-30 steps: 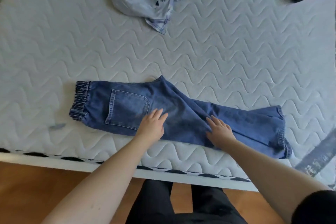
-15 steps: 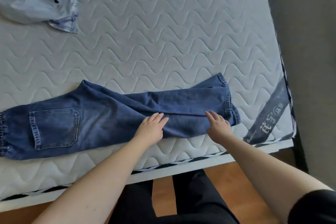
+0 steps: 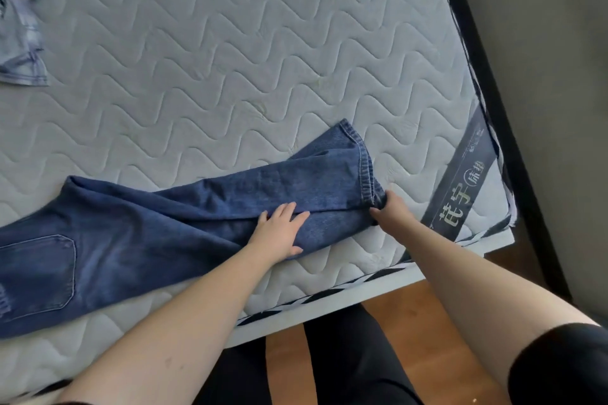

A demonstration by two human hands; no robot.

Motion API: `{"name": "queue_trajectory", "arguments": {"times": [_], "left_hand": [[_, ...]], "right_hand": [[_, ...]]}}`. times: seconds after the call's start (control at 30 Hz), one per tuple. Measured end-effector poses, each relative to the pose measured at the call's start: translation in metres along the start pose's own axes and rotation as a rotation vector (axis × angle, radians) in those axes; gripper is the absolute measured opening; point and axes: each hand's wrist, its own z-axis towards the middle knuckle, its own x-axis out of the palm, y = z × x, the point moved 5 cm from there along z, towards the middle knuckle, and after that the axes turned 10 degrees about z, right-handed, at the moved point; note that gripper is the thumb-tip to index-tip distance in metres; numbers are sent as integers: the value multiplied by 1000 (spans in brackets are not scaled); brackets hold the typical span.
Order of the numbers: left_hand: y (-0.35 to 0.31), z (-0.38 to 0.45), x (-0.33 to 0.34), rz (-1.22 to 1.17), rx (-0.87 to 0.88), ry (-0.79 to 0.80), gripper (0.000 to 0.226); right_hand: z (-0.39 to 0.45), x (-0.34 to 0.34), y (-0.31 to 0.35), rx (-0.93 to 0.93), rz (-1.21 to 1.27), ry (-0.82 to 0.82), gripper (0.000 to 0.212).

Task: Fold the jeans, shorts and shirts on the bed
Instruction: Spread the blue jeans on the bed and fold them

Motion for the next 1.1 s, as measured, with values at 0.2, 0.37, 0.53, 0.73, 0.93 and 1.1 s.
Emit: {"name": "queue_trajectory", "arguments": {"times": [0.2,0.37,0.53,0.73,0.93,1.1], "left_hand": [[1,4,2,-37,-98,-176,73],[13,12,-11,96,-99,-262,74],[16,20,-26,172,-100,-297,74],[26,29,-44,25,-136,-269,51],[47,15,-88,-385,-144,-299,52],[68,-10,-118,-712,3,-215,51]], "right_hand": [[-29,27,-2,86,258,158,21],[-70,53,-25,258,421,449,13],[-84,58,-47,190,201,333,13],[-63,39,-52,78,185,16,65],[-40,27,-8,-237,-158,-123,106],[-21,39,41,-372,-304,-126,117]]}}
